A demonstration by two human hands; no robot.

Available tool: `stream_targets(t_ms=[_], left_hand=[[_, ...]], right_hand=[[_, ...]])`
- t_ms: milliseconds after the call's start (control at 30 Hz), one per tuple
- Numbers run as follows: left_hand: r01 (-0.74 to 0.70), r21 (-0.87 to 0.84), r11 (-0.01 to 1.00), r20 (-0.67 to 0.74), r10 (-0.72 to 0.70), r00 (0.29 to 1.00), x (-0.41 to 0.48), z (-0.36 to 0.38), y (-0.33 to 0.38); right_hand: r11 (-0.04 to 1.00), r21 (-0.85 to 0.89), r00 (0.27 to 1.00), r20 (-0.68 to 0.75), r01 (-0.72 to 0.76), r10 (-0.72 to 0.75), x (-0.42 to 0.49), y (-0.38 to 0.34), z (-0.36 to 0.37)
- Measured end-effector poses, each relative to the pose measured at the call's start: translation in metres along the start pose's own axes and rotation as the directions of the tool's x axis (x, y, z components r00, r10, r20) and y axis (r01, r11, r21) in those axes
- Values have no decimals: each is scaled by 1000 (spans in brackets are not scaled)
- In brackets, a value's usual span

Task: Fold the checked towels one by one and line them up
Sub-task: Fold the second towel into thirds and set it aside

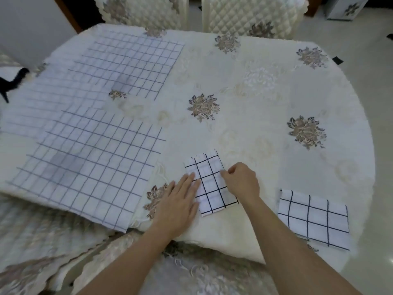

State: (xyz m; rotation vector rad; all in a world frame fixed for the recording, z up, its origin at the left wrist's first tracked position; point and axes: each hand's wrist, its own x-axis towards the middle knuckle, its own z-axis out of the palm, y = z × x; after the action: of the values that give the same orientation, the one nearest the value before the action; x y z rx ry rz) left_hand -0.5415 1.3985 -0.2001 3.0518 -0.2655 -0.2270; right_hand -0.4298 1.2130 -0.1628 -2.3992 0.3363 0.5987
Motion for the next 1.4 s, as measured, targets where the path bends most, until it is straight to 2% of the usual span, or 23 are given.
stream_targets(t_ms=[133,300,333,400,467,500,567,600,667,700,833,867,967,1100,1233,1300,1400], left_hand=[[7,-21,1000,2,-7,1000,-2,4,-1],[-6,-78,997,25,8,1000,-1,2,-5],[6,-139,990,20,-3,1000,-2,-1,-6],[92,-392,915,-9,-104,995,-1,-11,-4],[226,-639,735,-6,-299,954,0,-25,1],[294,-721,628,41,-385,922,3,-33,3],[444,-813,377,238,-481,844,13,-50,7],[506,-844,179,371,-486,791,19,-60,10],[519,-819,-245,574,-379,726,29,-80,16],[521,-785,-334,615,-322,720,30,-90,19],[517,-807,-286,582,-234,779,26,-122,39],[505,-828,-246,556,-232,798,26,-128,44],[439,-898,-42,434,-260,863,27,-139,59],[282,-937,206,228,-251,941,23,-141,85],[183,-917,355,115,-204,972,25,-134,110],[145,-907,395,84,-168,982,23,-130,125],[98,-897,431,70,-80,994,20,-127,150]], right_hand=[[995,99,989,145,-16,2,8,-5,-6],[982,175,966,234,71,-112,7,-9,-10],[973,219,963,237,74,-127,5,-8,-11],[942,333,957,253,50,-141,-1,-8,-16],[901,434,950,275,13,-146,-10,-8,-23],[876,483,949,277,0,-152,-16,-8,-27],[786,615,946,287,-61,-152,-27,-9,-34],[731,675,948,287,-101,-134,-33,-10,-38],[645,753,960,260,-134,-103,-46,-12,-49],[618,775,966,242,-133,-95,-53,-13,-54],[546,830,978,191,-114,-86,-83,-11,-73],[544,833,981,175,-105,-78,-88,-8,-77],[545,834,992,124,-85,-35,-107,2,-85],[543,837,997,76,-68,8,-127,20,-94],[479,877,997,-7,-32,80,-142,41,-100],[514,858,988,-96,19,124,-153,50,-103],[625,775,935,-286,96,211,-165,69,-106]])
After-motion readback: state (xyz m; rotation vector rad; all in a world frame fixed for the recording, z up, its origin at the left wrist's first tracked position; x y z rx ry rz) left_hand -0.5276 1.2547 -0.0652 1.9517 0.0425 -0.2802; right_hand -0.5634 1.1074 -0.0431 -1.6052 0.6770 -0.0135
